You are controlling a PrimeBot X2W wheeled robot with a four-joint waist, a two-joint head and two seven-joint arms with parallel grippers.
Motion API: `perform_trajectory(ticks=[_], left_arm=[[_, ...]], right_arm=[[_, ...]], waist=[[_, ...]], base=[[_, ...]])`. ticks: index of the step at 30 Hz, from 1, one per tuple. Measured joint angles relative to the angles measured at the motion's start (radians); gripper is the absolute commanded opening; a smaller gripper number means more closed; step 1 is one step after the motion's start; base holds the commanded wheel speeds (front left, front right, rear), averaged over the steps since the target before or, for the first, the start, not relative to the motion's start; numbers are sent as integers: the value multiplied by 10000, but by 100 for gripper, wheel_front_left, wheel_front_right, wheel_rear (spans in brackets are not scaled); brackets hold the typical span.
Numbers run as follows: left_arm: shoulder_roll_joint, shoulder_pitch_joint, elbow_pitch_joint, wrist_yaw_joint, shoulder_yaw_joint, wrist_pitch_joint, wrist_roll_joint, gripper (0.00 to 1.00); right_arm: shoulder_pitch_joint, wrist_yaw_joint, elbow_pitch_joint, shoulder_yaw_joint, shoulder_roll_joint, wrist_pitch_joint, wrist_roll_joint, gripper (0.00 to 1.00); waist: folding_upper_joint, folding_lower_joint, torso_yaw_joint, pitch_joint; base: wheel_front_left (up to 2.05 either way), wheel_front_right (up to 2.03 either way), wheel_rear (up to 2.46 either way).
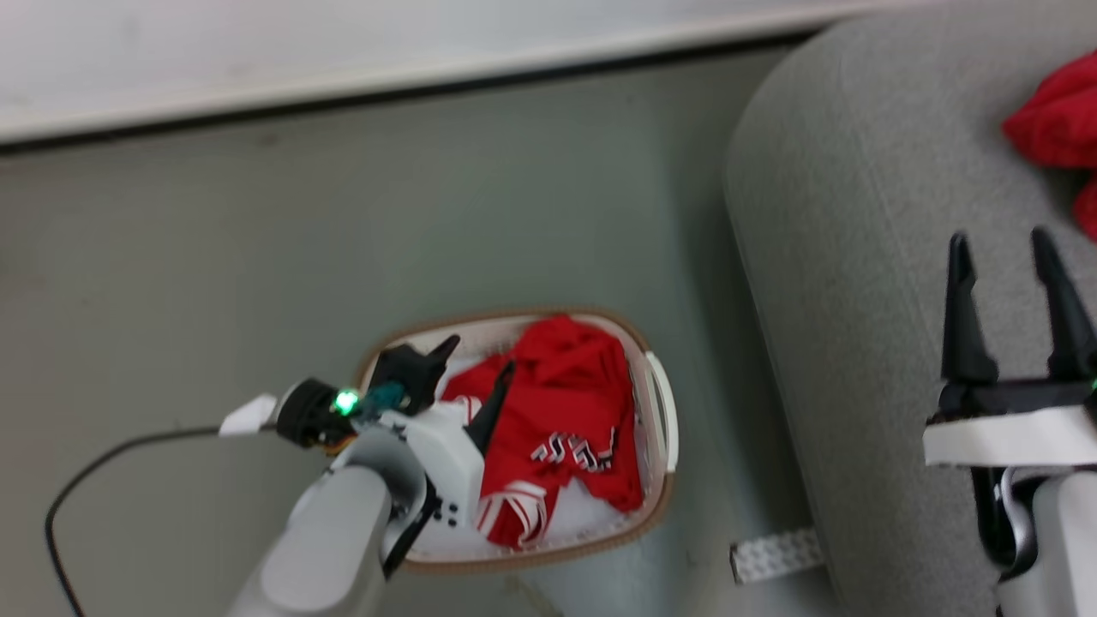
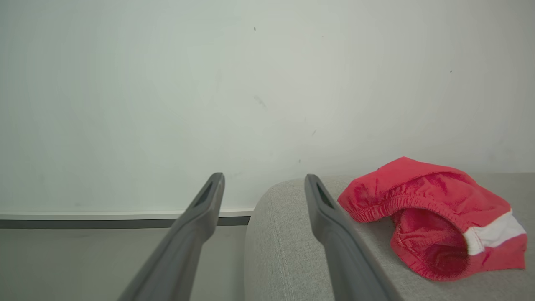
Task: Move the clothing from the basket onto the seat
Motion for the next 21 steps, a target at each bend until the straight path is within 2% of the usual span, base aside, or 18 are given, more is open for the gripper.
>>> perform_trajectory(ticks=[12, 21], left_arm=[[86, -2726, 2270, -15, -1037, 548, -56, 100], [426, -4172, 3914, 8, -1478, 1312, 38, 100]], right_arm=[[-1371, 0, -1191, 157, -4, 0, 441, 100], [-1658, 0, -1743, 378, -4, 0, 782, 100]], waist=[[0, 1, -510, 3198], [0, 0, -897, 4691]], base=[[0, 0, 0], [0, 0, 0]])
